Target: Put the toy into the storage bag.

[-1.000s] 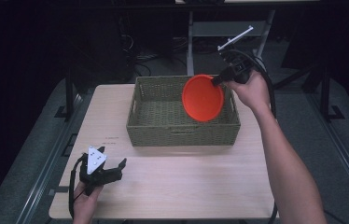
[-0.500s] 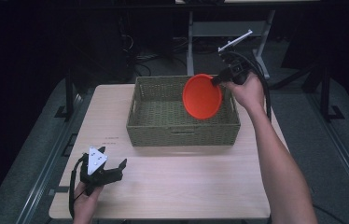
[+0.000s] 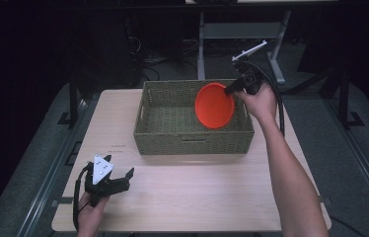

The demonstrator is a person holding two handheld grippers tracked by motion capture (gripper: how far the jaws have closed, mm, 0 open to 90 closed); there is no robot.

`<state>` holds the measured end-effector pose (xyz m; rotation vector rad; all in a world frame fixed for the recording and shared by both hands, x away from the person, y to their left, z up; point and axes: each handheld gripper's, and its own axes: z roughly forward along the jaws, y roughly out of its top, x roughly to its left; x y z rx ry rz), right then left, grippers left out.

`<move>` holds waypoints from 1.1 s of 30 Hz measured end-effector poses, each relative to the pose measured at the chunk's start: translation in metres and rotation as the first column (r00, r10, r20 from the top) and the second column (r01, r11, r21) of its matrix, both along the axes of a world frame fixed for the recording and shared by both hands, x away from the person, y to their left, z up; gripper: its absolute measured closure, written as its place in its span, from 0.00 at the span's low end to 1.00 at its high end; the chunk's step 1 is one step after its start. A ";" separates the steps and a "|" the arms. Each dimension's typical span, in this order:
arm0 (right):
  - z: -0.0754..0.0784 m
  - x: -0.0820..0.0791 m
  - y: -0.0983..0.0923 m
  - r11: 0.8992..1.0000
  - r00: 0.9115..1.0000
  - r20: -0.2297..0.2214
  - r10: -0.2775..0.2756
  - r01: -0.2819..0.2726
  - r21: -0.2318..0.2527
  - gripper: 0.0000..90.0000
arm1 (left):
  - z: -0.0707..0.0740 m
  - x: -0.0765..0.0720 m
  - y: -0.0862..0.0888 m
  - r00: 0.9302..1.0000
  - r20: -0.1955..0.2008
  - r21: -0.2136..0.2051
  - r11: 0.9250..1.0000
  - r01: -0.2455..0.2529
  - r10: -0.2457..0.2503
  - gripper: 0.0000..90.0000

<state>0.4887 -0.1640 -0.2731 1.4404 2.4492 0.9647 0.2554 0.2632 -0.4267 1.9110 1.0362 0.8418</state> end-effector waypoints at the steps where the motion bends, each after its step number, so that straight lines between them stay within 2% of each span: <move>1: -0.001 0.000 0.000 1.000 1.000 -0.001 0.000 0.000 -0.004 0.91 | 0.000 0.000 0.000 1.000 0.000 0.001 1.000 0.002 -0.002 0.14; 7: -0.007 0.002 0.000 1.000 1.000 0.005 -0.015 0.015 -0.004 0.91 | 0.000 0.000 0.000 1.000 0.000 -0.001 1.000 -0.002 0.002 0.14; 14: -0.021 0.005 0.003 1.000 1.000 -0.024 -0.021 0.021 -0.008 0.91 | 0.000 -0.001 0.000 1.000 -0.004 0.005 1.000 -0.002 0.002 0.14; 22: -0.032 0.007 0.009 0.999 0.999 -0.024 -0.024 0.023 -0.029 0.91 | 0.000 -0.001 0.000 1.000 -0.003 0.000 1.000 -0.004 0.004 0.14; 33: -0.046 0.010 0.012 0.999 0.998 -0.054 -0.033 0.031 -0.040 0.91 | 0.001 -0.001 0.000 1.000 -0.005 0.002 1.000 -0.004 0.004 0.14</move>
